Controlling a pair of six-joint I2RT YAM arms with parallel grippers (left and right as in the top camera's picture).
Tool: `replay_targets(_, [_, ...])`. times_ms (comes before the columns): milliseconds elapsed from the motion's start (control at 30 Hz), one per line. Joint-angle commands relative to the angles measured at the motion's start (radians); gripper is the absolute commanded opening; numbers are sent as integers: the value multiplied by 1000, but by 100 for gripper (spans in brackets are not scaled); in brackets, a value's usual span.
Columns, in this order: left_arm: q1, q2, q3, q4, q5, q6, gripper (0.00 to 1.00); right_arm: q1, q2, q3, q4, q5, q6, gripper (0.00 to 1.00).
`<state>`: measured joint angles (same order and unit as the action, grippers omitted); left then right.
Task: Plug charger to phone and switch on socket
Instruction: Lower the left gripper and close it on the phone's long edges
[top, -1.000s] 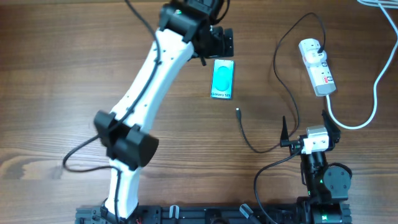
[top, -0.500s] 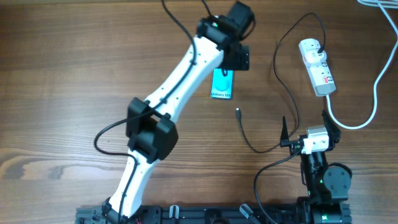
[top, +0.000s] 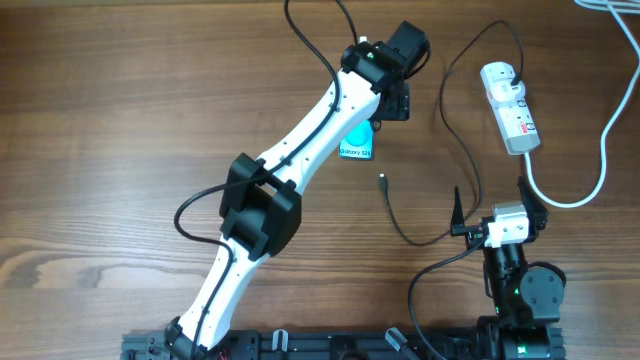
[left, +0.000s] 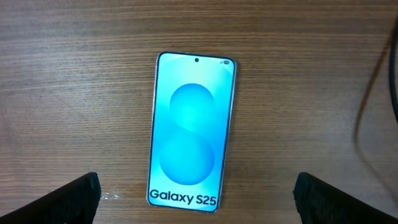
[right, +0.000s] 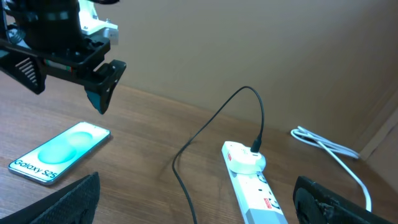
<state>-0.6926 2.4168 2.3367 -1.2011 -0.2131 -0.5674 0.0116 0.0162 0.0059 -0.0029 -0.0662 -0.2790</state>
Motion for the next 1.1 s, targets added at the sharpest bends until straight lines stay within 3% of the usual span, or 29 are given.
replay_targets(0, [6,29,-3,2,-23,-39,100,2,3,0,3,13,-8,99])
replay_targets(233, [44,72,-10,9,192,113,100,2,3,0,3,13,-9,99])
replay_targets(600, [53,106,-11,-40,94,120,100,2,3,0,3,13,-8,100])
replay_targets(1067, [53,165,-11,-10,134,119,100,2,3,0,3,13,-8,100])
